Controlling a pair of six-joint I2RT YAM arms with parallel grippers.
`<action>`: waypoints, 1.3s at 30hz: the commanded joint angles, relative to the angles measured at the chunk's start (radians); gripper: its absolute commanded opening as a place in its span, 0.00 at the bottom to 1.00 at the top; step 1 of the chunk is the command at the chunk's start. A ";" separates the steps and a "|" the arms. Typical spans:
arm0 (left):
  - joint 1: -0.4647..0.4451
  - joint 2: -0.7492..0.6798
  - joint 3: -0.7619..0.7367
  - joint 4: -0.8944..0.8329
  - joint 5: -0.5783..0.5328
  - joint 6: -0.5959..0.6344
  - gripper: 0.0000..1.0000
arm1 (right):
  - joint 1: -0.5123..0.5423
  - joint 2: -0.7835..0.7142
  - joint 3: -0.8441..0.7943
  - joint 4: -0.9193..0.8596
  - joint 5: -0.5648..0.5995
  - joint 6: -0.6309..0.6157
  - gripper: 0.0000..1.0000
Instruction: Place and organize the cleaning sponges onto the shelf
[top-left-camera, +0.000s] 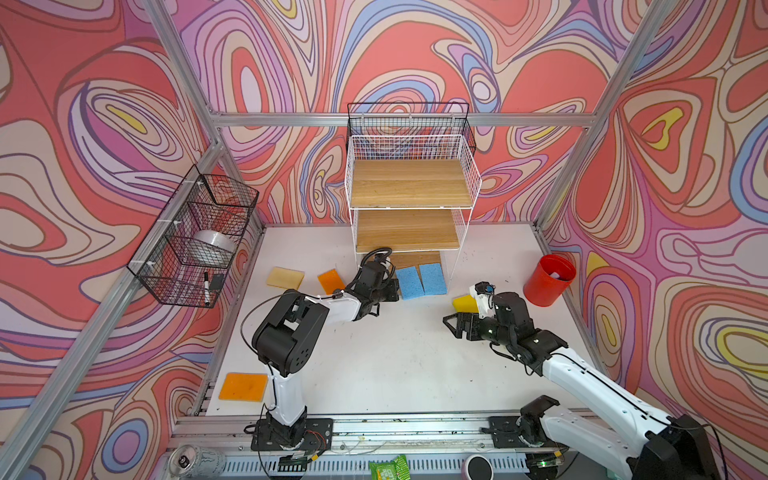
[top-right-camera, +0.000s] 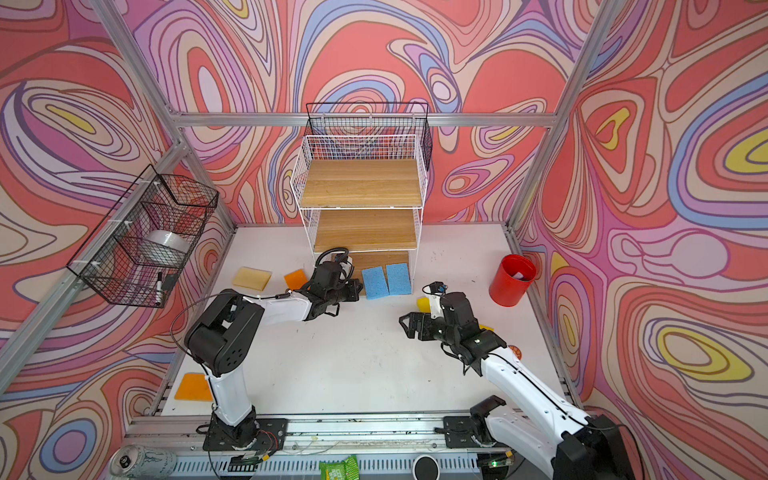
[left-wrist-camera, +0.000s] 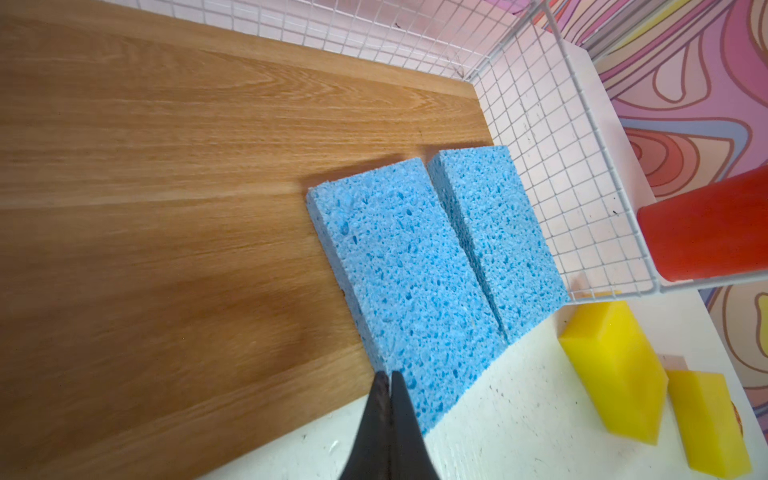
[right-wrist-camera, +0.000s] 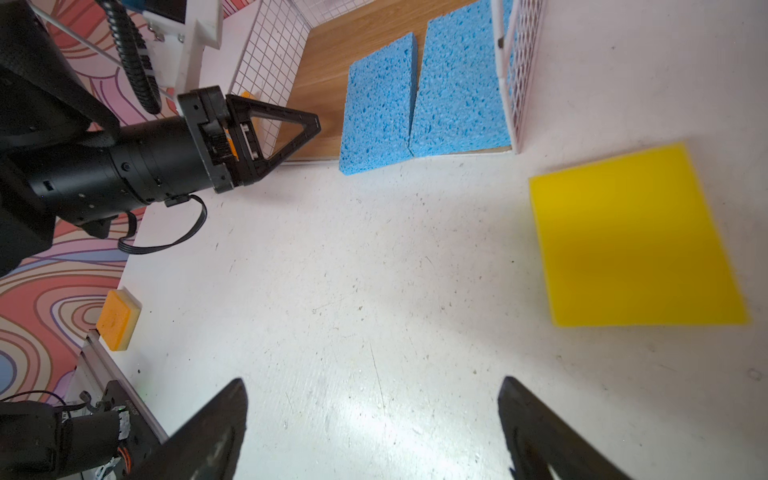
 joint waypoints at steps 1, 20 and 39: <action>0.001 0.025 -0.003 0.054 -0.040 -0.064 0.00 | -0.005 -0.007 -0.019 0.013 -0.005 0.010 0.97; -0.065 0.096 0.056 0.068 -0.222 -0.076 0.00 | -0.005 -0.003 -0.024 0.025 -0.012 -0.005 0.97; -0.072 0.134 0.130 -0.028 -0.325 -0.070 0.00 | -0.006 -0.005 -0.021 0.020 -0.010 -0.021 0.97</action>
